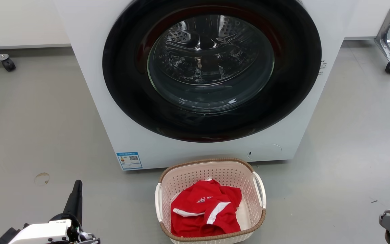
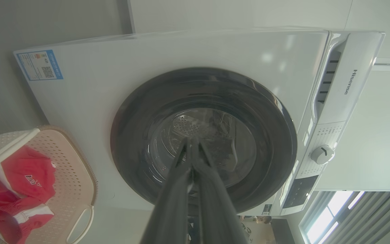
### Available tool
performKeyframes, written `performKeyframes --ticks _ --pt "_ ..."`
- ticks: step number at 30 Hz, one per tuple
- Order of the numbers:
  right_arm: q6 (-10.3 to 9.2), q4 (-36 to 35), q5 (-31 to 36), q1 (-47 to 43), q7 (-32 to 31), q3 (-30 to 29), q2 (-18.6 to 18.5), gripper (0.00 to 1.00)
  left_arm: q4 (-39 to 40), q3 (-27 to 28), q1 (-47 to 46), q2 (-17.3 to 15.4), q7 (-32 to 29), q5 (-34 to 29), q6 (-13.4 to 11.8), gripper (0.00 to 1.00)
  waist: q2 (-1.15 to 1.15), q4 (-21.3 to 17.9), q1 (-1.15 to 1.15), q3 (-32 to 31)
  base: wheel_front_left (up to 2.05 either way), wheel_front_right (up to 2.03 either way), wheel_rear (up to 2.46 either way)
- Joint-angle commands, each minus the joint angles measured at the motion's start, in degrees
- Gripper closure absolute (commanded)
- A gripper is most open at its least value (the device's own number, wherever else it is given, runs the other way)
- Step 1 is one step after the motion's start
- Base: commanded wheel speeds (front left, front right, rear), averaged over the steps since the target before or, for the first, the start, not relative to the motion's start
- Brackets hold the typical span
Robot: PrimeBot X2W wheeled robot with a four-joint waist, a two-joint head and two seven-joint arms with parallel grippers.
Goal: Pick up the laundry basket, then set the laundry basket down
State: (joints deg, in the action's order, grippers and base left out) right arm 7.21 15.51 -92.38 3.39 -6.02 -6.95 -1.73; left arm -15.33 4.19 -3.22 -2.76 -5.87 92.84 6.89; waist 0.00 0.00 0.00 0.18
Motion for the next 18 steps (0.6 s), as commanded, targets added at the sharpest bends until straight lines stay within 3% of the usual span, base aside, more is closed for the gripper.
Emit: performKeyframes --ticks 1,18 --pt "0.28 -1.5 0.02 2.77 -0.28 0.67 -1.36 1.0 1.3 1.93 -2.93 -0.43 -0.29 -0.35 0.59 1.0 0.0 0.0 0.0 0.0 0.0 0.0 0.0" --pt "0.28 -1.49 0.08 2.77 -0.34 0.59 -1.3 1.0 1.29 2.04 -2.94 -0.35 -0.39 -0.44 0.59 1.0 0.0 0.0 0.0 0.0 0.0 0.0 0.0"
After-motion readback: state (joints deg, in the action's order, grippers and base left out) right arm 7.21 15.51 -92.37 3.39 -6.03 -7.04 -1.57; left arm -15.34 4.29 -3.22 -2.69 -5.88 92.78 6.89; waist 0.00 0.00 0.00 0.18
